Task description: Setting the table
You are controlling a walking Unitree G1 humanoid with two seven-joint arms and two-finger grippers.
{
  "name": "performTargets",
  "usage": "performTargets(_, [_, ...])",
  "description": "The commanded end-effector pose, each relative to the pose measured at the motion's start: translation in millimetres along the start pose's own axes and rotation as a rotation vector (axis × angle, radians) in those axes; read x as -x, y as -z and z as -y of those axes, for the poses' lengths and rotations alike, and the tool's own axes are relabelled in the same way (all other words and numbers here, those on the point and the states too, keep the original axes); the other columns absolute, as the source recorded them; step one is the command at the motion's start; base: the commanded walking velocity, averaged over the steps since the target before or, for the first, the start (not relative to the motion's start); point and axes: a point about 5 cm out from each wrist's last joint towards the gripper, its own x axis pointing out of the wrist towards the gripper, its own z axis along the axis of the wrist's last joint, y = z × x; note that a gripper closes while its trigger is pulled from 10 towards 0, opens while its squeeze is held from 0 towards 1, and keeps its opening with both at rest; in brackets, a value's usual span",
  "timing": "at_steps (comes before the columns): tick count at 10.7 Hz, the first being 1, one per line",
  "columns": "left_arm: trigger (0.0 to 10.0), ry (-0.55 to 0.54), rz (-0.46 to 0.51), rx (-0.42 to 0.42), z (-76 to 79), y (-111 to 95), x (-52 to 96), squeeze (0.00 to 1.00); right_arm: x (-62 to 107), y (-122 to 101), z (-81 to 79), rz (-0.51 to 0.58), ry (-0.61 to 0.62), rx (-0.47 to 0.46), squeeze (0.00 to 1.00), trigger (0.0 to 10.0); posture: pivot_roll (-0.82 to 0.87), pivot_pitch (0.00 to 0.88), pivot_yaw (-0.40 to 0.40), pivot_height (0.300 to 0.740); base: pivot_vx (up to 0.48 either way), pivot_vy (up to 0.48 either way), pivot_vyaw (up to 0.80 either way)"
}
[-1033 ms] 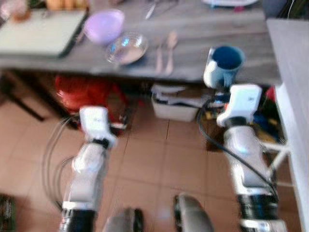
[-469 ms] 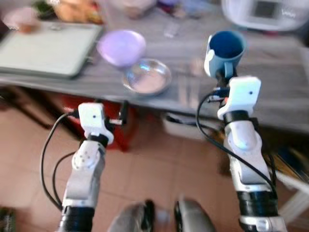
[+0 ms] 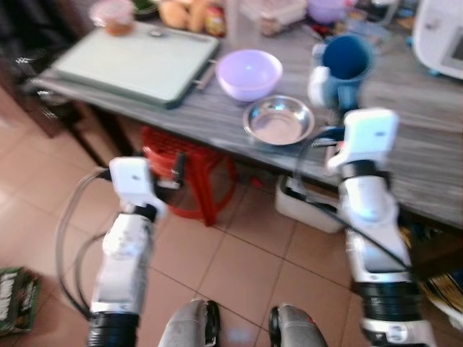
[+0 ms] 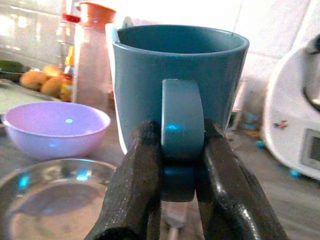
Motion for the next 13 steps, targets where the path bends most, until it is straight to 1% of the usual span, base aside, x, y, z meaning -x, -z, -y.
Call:
performTargets(1, [10.0, 0.011, 0.017, -0.016, -0.3, -2.8, 1.5, 0.00, -2.9, -2.2, 4.1, 0.013, 0.024, 0.003, 0.00, 10.0, -0.04, 0.143, 0.067, 0.740, 0.307, 0.000, 0.00])
performTargets(2, [10.0, 0.017, 0.016, -0.011, 0.6, -2.7, 1.7, 0.00, -3.7, -2.5, 5.3, 0.014, 0.031, 0.003, 0.00, 10.0, -0.04, 0.144, 0.068, 0.740, 0.345, 0.000, 0.00])
performTargets(3, [10.0, 0.017, 0.014, -0.008, 0.9, -2.2, 1.6, 0.00, -3.4, -1.7, 5.3, 0.002, 0.037, -0.017, 0.00, 10.0, -0.04, 0.144, 0.069, 0.740, 0.345, 0.000, 0.00])
performTargets(5, [10.0, 0.018, 0.018, -0.003, 1.3, -2.7, 1.3, 0.00, -3.2, -1.7, 5.0, 0.005, 0.035, -0.014, 0.00, 10.0, -0.04, 0.146, 0.071, 0.740, 0.304, 0.000, -0.59])
performTargets(8, [10.0, 0.011, 0.017, 0.000, 1.1, -2.8, 1.5, 0.00, -3.2, -0.7, 3.3, 0.003, 0.026, -0.017, 0.00, 10.0, -0.04, 0.146, 0.067, 0.740, 0.276, 0.000, 0.00])
performTargets(9, [10.0, -0.001, 0.020, 0.010, -0.6, -3.0, 2.1, 0.00, -2.7, 0.1, 2.0, 0.000, 0.018, -0.017, 0.00, 10.0, -0.04, 0.147, 0.068, 0.740, 0.000, 0.000, 0.00])
performTargets(11, [10.0, -0.014, 0.020, 0.001, -3.6, -3.2, 3.0, 0.00, -1.7, 0.8, -2.0, -0.001, -0.016, -0.029, 0.00, 10.0, -0.04, 0.147, 0.068, 0.740, 0.000, 0.000, 0.00])
performTargets(13, [10.0, -0.020, 0.019, -0.003, -4.3, -3.3, 3.5, 0.00, -2.6, 0.4, -2.7, 0.006, -0.043, -0.049, 0.00, 10.0, -0.04, 0.151, 0.068, 0.740, 0.000, 0.000, 0.00])
